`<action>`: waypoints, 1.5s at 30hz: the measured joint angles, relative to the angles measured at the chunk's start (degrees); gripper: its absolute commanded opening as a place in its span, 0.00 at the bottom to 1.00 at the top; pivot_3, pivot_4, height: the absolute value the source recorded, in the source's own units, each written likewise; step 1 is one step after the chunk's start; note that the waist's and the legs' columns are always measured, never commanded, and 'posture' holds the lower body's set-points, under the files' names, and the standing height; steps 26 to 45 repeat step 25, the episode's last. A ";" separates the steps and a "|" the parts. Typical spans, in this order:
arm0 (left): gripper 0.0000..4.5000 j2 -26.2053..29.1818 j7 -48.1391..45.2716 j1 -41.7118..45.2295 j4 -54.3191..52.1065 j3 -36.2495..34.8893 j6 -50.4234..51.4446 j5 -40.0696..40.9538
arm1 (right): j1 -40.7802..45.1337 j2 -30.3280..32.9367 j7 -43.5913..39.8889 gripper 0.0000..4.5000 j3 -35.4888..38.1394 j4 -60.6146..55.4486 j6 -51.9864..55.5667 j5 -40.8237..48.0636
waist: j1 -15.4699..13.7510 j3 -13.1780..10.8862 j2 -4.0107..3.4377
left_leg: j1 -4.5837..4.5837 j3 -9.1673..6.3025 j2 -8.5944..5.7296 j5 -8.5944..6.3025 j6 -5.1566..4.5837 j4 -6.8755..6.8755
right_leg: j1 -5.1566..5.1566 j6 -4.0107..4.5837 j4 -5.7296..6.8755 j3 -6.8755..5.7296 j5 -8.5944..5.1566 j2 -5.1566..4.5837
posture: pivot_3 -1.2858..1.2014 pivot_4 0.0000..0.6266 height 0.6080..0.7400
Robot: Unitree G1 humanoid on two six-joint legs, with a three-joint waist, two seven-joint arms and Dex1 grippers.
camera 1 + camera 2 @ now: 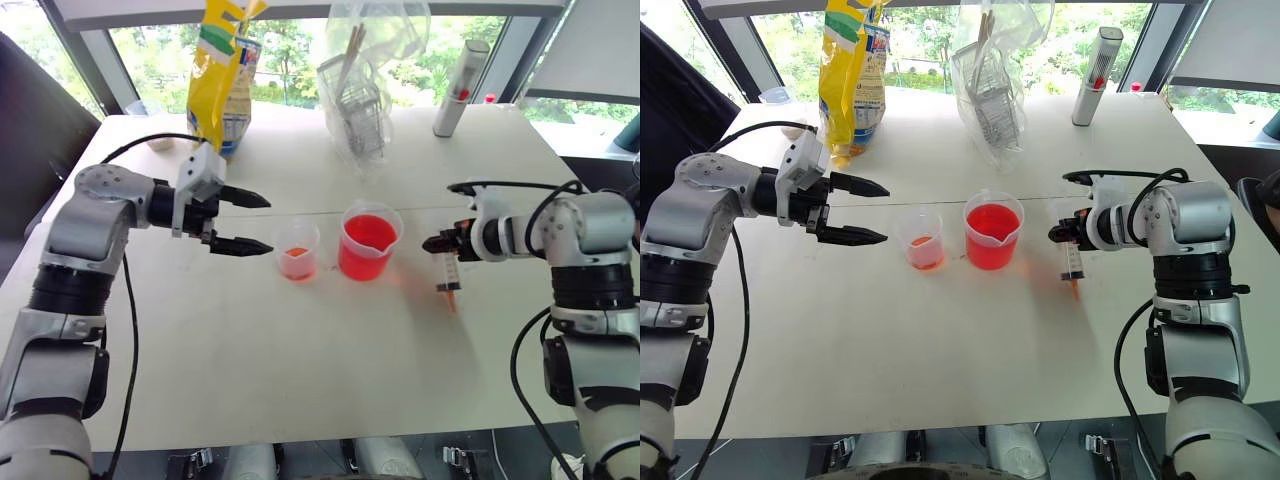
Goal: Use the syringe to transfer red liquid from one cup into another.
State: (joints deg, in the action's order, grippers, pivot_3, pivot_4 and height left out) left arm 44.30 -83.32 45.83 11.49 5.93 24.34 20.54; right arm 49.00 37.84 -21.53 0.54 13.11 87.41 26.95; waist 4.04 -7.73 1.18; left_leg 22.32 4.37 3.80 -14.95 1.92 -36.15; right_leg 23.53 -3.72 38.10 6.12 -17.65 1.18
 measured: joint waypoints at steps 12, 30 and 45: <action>1.00 0.54 1.28 -1.24 -5.77 -1.11 6.19 4.60 | 1.49 1.07 -4.32 1.00 -4.29 5.50 -4.82 -4.08 | -0.09 0.00 -0.01 | 0.03 -0.04 0.01 0.00 0.00 -0.01 | -0.02 -0.01 0.00 -0.02 0.00 0.00 | 0.52 0.24 0.99; 1.00 0.82 2.23 -2.70 -7.65 -1.65 7.95 6.31 | -16.78 17.44 -15.46 1.00 18.91 -44.64 4.70 15.17 | -0.29 -0.01 0.00 | -0.07 -0.18 0.02 0.00 0.00 0.00 | -0.16 -0.03 -0.07 -0.10 -0.01 0.00 | 0.52 0.24 0.99; 1.00 0.82 2.23 -2.70 -7.65 -1.65 7.95 6.31 | -16.78 17.44 -15.46 1.00 18.91 -44.64 4.70 15.17 | -0.29 -0.01 0.00 | -0.07 -0.18 0.02 0.00 0.00 0.00 | -0.16 -0.03 -0.07 -0.10 -0.01 0.00 | 0.52 0.24 0.99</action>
